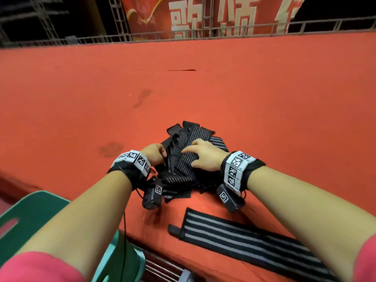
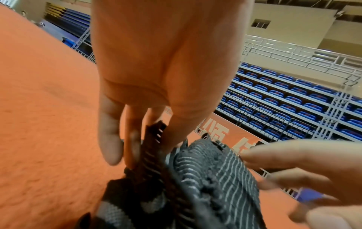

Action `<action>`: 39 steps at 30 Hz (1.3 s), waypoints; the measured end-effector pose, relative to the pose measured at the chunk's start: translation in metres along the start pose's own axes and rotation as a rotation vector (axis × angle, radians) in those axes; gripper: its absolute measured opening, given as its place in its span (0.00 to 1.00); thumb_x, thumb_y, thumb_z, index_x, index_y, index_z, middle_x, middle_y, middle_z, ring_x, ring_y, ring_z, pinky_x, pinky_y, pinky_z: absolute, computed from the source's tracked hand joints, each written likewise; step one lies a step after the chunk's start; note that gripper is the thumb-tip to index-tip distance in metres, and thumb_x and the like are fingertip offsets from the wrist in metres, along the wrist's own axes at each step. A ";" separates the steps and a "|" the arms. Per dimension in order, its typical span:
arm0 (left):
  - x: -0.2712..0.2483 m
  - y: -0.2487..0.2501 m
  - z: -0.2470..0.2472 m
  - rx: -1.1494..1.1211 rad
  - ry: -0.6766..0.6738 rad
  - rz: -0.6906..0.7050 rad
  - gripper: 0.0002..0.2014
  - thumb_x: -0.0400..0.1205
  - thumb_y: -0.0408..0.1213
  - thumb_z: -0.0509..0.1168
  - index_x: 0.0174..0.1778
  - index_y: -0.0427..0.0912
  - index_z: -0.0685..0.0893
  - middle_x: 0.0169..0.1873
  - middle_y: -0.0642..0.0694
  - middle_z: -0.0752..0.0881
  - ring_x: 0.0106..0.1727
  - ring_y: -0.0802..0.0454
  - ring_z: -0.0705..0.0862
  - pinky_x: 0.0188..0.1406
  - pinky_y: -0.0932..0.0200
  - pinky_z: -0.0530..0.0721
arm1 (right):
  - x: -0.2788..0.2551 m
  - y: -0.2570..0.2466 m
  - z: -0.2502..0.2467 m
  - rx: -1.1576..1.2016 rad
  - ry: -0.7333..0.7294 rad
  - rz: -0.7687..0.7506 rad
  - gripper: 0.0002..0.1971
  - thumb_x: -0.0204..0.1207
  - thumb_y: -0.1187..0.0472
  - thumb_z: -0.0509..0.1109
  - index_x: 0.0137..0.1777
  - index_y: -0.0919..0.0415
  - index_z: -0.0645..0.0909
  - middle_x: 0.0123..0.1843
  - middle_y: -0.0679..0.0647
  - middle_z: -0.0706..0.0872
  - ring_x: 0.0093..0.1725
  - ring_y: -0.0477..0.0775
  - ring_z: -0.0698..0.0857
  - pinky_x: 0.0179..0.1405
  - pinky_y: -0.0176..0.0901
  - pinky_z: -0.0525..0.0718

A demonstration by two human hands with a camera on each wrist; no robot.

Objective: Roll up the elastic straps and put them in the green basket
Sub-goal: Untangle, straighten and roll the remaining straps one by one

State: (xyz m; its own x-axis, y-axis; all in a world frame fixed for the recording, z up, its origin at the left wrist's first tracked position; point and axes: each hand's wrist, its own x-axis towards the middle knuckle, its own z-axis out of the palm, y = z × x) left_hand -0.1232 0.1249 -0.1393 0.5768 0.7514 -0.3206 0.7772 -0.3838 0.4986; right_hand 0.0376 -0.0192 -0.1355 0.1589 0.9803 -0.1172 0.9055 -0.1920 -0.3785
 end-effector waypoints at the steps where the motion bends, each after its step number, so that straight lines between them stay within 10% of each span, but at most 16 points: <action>1: 0.001 -0.002 0.000 -0.033 -0.019 0.006 0.14 0.79 0.19 0.62 0.42 0.45 0.76 0.38 0.42 0.80 0.35 0.45 0.81 0.22 0.55 0.85 | 0.006 -0.011 0.002 -0.046 0.000 -0.025 0.29 0.78 0.58 0.69 0.80 0.42 0.71 0.79 0.57 0.66 0.76 0.62 0.69 0.76 0.56 0.71; 7: 0.003 -0.005 -0.009 -0.117 -0.003 0.054 0.16 0.77 0.13 0.60 0.37 0.41 0.78 0.29 0.40 0.81 0.21 0.49 0.82 0.16 0.57 0.84 | 0.029 -0.028 0.020 -0.385 -0.112 -0.031 0.29 0.79 0.49 0.69 0.80 0.36 0.67 0.88 0.54 0.52 0.85 0.62 0.55 0.75 0.66 0.70; 15: 0.001 -0.021 -0.017 -0.077 0.080 -0.040 0.08 0.77 0.23 0.65 0.42 0.38 0.87 0.35 0.37 0.90 0.31 0.40 0.91 0.27 0.52 0.90 | 0.019 0.003 0.007 -0.261 0.094 0.034 0.16 0.73 0.48 0.77 0.56 0.47 0.77 0.76 0.51 0.66 0.72 0.60 0.67 0.56 0.55 0.80; 20: -0.002 -0.023 -0.012 -0.030 0.038 -0.015 0.07 0.77 0.25 0.67 0.48 0.34 0.88 0.41 0.35 0.92 0.41 0.38 0.92 0.38 0.41 0.92 | 0.011 0.018 0.000 -0.100 0.103 0.052 0.17 0.69 0.58 0.81 0.47 0.49 0.74 0.71 0.52 0.69 0.65 0.61 0.73 0.61 0.55 0.79; 25: -0.005 -0.015 -0.009 0.014 0.028 0.017 0.21 0.75 0.22 0.69 0.63 0.41 0.85 0.45 0.42 0.88 0.46 0.45 0.87 0.43 0.55 0.85 | 0.004 0.029 0.002 0.033 0.223 0.071 0.17 0.68 0.77 0.65 0.42 0.50 0.78 0.59 0.51 0.73 0.52 0.58 0.80 0.54 0.55 0.82; 36: 0.004 0.014 -0.003 0.108 0.043 0.144 0.23 0.78 0.41 0.75 0.69 0.45 0.82 0.61 0.45 0.86 0.62 0.45 0.84 0.65 0.51 0.82 | -0.002 0.041 0.001 0.200 0.227 0.104 0.14 0.75 0.66 0.71 0.57 0.52 0.78 0.51 0.48 0.81 0.46 0.52 0.82 0.36 0.41 0.83; 39: 0.008 0.022 0.001 0.167 0.102 0.164 0.23 0.78 0.48 0.74 0.69 0.49 0.82 0.63 0.45 0.84 0.68 0.39 0.79 0.69 0.45 0.79 | 0.001 0.055 0.001 0.170 0.258 0.218 0.20 0.75 0.63 0.71 0.67 0.54 0.77 0.61 0.54 0.79 0.55 0.58 0.83 0.51 0.47 0.82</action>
State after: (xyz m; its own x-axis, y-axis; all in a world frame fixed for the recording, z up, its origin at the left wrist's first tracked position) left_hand -0.1012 0.1222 -0.1319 0.6767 0.7188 -0.1593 0.7110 -0.5819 0.3947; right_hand 0.0875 -0.0293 -0.1574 0.4540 0.8909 0.0151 0.7649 -0.3809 -0.5195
